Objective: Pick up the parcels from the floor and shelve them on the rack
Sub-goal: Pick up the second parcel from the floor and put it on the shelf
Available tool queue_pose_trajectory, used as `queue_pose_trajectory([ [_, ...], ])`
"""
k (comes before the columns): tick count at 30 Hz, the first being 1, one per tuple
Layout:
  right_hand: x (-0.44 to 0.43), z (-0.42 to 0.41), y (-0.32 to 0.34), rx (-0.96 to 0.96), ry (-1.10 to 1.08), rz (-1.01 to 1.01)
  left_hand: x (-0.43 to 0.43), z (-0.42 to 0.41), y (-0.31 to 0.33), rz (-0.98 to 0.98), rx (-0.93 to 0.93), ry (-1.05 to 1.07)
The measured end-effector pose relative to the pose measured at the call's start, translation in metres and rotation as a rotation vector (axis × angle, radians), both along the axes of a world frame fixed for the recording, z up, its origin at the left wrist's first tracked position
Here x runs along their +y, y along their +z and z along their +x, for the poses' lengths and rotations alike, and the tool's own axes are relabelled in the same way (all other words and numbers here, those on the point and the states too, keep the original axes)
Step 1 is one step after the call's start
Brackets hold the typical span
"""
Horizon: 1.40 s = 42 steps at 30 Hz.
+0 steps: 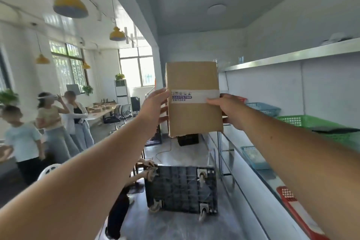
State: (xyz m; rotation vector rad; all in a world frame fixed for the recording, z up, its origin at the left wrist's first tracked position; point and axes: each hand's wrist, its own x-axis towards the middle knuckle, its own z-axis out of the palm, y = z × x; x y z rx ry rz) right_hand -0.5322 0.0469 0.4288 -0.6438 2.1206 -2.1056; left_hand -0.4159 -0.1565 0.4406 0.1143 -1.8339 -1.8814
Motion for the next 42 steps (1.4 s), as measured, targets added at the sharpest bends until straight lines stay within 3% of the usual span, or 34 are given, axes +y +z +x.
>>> queue_pose_trajectory([
  [8, 0.017, 0.028, 0.076, 0.157, 0.017, -0.052, 0.014, 0.030, 0.064, 0.019, 0.142, -0.009],
  [18, 0.037, 0.038, 0.112, 0.317, 0.004, -0.075, 0.027, 0.054, 0.097, 0.001, 0.244, -0.071],
  [37, 0.078, 0.026, 0.117, 0.414, -0.016, -0.083, 0.073, 0.044, 0.086, 0.220, 0.318, -0.004],
  [42, 0.095, 0.016, 0.110, 0.389, -0.040, -0.088, 0.086, 0.032, 0.078, 0.170, 0.296, 0.010],
])
